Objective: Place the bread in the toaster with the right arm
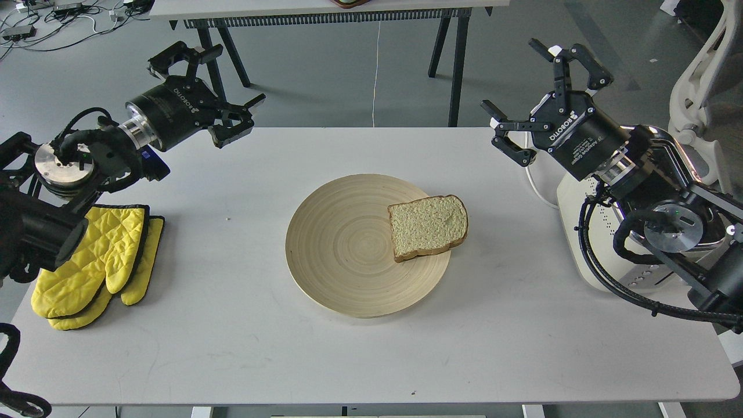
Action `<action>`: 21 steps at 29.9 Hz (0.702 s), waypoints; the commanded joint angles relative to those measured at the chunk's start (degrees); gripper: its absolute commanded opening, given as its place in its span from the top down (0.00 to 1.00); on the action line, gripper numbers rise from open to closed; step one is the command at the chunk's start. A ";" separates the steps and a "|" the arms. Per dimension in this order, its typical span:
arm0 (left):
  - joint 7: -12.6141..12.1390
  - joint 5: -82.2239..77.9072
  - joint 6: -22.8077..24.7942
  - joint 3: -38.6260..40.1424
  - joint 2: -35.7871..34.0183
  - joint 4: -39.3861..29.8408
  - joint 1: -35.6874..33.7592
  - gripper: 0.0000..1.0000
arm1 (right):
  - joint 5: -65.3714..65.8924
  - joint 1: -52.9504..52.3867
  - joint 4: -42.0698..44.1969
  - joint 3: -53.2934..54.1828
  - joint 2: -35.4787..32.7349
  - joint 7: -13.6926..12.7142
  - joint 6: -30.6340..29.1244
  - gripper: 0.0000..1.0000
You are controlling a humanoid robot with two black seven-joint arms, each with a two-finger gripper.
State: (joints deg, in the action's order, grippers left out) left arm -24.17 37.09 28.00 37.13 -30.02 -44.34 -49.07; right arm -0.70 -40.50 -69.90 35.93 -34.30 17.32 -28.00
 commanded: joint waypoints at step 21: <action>0.09 -2.03 0.00 -7.94 12.26 12.78 0.82 0.00 | 2.45 -1.16 -0.85 -0.34 -0.85 0.00 0.00 0.01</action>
State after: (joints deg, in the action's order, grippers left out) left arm -24.06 35.08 28.00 31.25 -19.10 -34.01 -48.26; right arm 0.13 -40.67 -70.32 35.62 -35.00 17.25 -28.00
